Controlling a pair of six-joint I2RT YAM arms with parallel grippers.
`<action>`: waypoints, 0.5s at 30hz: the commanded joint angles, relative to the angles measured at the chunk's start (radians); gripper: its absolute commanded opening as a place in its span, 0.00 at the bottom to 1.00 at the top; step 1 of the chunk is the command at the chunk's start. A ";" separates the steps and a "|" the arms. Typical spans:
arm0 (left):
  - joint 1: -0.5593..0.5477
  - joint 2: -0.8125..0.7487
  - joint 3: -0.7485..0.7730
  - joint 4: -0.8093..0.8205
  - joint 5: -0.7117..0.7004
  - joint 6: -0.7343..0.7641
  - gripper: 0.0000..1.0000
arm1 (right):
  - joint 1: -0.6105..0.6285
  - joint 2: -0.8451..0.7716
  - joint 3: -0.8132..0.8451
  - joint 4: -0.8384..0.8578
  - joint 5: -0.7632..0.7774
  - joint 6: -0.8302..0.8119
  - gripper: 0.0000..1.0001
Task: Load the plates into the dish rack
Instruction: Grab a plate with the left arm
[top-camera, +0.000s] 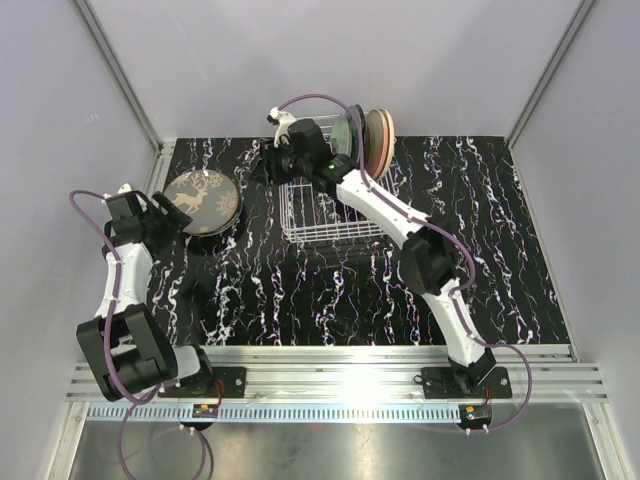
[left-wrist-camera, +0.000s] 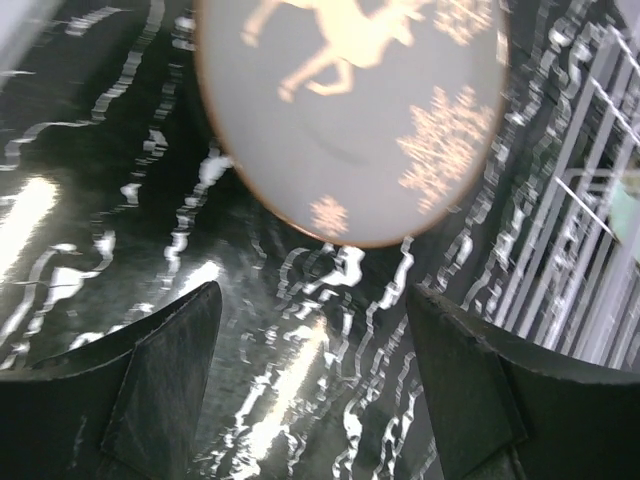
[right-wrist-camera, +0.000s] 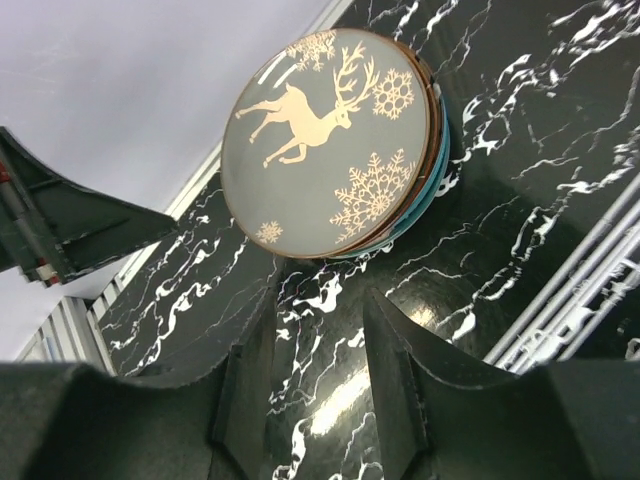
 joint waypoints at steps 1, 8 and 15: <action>0.018 0.022 0.045 0.026 -0.066 -0.004 0.76 | 0.012 0.078 0.129 0.007 -0.025 0.041 0.47; 0.033 0.076 0.060 0.024 -0.117 -0.007 0.76 | 0.027 0.142 0.195 0.020 -0.023 0.016 0.46; 0.052 0.136 0.088 0.021 -0.169 -0.029 0.74 | 0.029 0.104 0.168 0.068 -0.098 -0.047 0.46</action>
